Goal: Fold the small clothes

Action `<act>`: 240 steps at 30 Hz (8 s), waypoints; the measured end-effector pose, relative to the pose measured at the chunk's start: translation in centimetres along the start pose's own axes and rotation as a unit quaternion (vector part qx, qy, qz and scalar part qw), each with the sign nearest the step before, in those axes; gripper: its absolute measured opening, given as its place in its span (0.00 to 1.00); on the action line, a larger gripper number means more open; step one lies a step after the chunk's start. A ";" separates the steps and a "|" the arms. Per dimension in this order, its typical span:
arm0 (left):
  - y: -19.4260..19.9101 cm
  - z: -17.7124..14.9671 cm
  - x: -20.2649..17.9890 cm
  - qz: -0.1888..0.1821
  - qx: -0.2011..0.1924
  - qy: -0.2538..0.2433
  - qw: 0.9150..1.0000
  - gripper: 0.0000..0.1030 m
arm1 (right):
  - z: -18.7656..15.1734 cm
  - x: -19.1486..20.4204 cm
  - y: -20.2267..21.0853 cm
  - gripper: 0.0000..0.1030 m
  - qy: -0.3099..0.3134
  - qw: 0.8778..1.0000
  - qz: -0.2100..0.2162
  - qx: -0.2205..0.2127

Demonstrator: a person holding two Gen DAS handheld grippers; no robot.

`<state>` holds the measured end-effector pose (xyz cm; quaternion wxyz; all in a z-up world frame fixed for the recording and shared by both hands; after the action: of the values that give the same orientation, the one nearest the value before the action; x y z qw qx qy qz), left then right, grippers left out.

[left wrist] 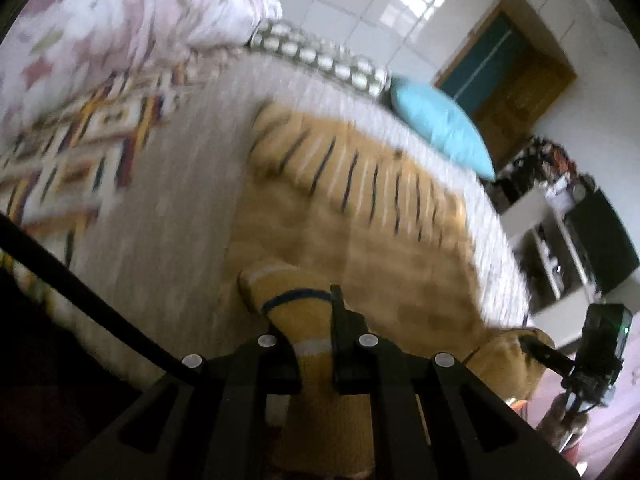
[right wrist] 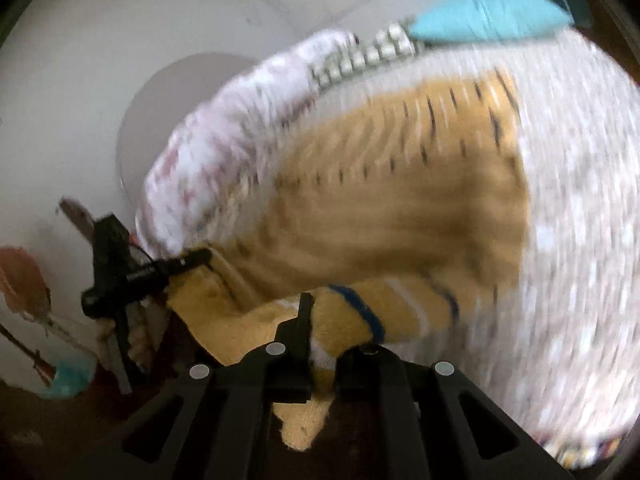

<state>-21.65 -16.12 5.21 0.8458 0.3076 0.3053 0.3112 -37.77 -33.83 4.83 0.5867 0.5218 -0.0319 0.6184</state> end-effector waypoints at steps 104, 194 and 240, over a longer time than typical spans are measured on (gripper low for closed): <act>-11.7 4.1 18.7 0.214 0.002 -0.013 0.977 0.89 | 25.3 -6.0 -16.2 0.19 0.042 0.957 -0.278 -0.078; -3.8 -2.5 -8.0 0.201 -0.001 -0.164 0.966 1.00 | 1.5 -5.6 -2.8 0.68 0.046 0.927 -0.359 -0.102; -6.1 -4.6 -8.3 0.170 0.050 -0.150 0.973 1.00 | 1.1 -8.5 -2.8 0.72 0.020 0.912 -0.400 -0.083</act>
<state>-27.94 -24.29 0.67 0.8005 0.4399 0.1331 0.3847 -36.95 -39.49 -2.08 0.8271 0.4275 0.1399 0.3371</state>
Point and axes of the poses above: each gripper's, at about its wrist camera, not at the fingertips, and y roughly against the way its jaws point, x to its left, z to its top, the point moved 10 cm from there along -y, roughly the way its jaws point, and after that the axes turned 12 degrees about -y, right-handed, at the moved point
